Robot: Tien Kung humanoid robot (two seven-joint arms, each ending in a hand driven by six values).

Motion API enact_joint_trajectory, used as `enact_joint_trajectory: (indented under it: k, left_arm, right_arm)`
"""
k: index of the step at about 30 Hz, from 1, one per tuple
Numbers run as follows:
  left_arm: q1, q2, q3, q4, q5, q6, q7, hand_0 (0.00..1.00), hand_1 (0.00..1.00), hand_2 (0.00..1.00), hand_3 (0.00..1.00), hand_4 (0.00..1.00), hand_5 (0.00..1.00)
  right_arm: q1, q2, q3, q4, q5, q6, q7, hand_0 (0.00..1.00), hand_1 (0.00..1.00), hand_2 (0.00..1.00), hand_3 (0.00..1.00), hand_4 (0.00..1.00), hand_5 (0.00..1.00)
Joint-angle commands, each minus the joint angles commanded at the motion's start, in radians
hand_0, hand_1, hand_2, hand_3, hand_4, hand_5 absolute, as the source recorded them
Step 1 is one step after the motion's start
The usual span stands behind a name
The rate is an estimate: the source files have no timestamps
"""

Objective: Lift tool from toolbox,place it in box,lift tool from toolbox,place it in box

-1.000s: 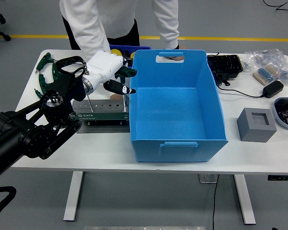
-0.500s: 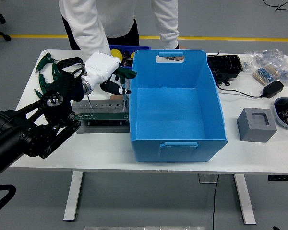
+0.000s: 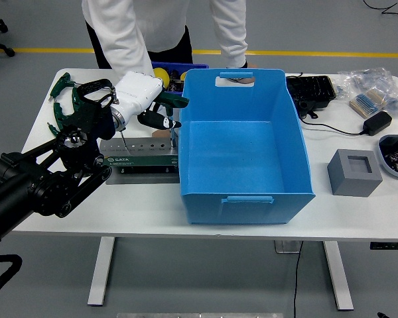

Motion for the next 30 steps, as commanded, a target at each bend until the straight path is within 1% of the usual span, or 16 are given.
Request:
enact_joint_trajectory:
  k: [1, 6, 7, 8, 12, 13, 18, 19, 22, 24, 25, 30]
  left_arm:
    - [0.0, 0.0, 0.0, 0.002, -0.004, 0.003, 0.0, 0.183, 0.067, 0.099, 0.115, 0.998, 0.684]
    - [-0.001, -0.001, 0.005, 0.011, -0.017, 0.025, -0.006, 0.183, 0.067, 0.099, 0.115, 0.998, 0.684]
    - [-0.001, -0.001, 0.006, 0.013, -0.02, 0.03, -0.008, 0.154, 0.033, 0.069, 0.079, 0.998, 0.694]
    - [-0.002, -0.001, 0.007, 0.015, -0.022, 0.035, -0.01, 0.154, 0.033, 0.069, 0.079, 0.998, 0.694]
    - [-0.003, 0.0, 0.008, 0.021, -0.029, 0.066, -0.022, 0.154, 0.033, 0.069, 0.079, 0.998, 0.694]
    - [-0.003, 0.001, 0.009, 0.022, -0.032, 0.075, -0.027, 0.14, 0.002, 0.033, 0.046, 0.998, 0.698]
    - [-0.002, 0.005, 0.011, 0.02, -0.046, 0.121, -0.053, 0.14, 0.002, 0.033, 0.046, 0.998, 0.698]
    - [-0.003, 0.006, 0.011, 0.019, -0.05, 0.129, -0.057, 0.141, 0.002, 0.018, 0.022, 0.998, 0.741]
    - [-0.003, 0.01, 0.011, 0.012, -0.065, 0.146, -0.065, 0.141, 0.002, 0.018, 0.022, 0.998, 0.741]
    - [-0.004, 0.014, 0.01, 0.003, -0.081, 0.15, -0.067, 0.141, 0.002, 0.018, 0.022, 0.998, 0.741]
    - [-0.004, 0.017, 0.011, -0.001, -0.089, 0.15, -0.068, 0.139, 0.002, 0.017, 0.015, 0.959, 0.842]
    - [-0.009, 0.028, 0.011, -0.024, -0.118, 0.144, -0.069, 0.139, 0.002, 0.017, 0.015, 0.959, 0.842]
  right_arm:
    - [0.0, 0.0, 0.0, 0.0, 0.0, 0.0, 0.0, 0.71, 0.693, 0.736, 0.599, 0.832, 0.722]
    - [0.0, 0.0, 0.001, 0.0, -0.003, 0.0, -0.001, 0.71, 0.693, 0.736, 0.599, 0.832, 0.722]
    - [0.0, 0.0, 0.001, 0.0, -0.003, 0.0, -0.001, 0.71, 0.693, 0.736, 0.599, 0.832, 0.722]
    - [0.001, 0.0, 0.001, 0.0, -0.002, 0.0, -0.001, 0.71, 0.693, 0.736, 0.599, 0.832, 0.722]
    - [0.001, 0.0, -0.001, 0.0, 0.001, 0.0, 0.0, 0.71, 0.693, 0.736, 0.599, 0.832, 0.722]
    - [0.001, 0.0, -0.001, 0.0, 0.002, 0.0, 0.001, 0.711, 0.694, 0.736, 0.598, 0.832, 0.722]
    - [0.001, -0.001, -0.001, 0.0, 0.001, 0.0, 0.001, 0.711, 0.694, 0.736, 0.598, 0.832, 0.722]
    - [0.001, -0.001, -0.001, -0.001, 0.001, 0.0, 0.001, 0.711, 0.693, 0.735, 0.599, 0.832, 0.722]
    - [0.0, -0.001, -0.001, -0.001, 0.002, 0.0, 0.001, 0.711, 0.693, 0.735, 0.599, 0.832, 0.722]
    - [0.0, -0.001, -0.001, -0.001, 0.002, 0.0, 0.001, 0.711, 0.693, 0.735, 0.599, 0.832, 0.722]
    - [0.0, -0.001, -0.001, -0.001, 0.002, 0.0, 0.001, 0.711, 0.692, 0.735, 0.599, 0.832, 0.723]
    - [-0.001, -0.001, -0.001, -0.001, 0.002, 0.0, 0.0, 0.711, 0.692, 0.735, 0.599, 0.832, 0.723]
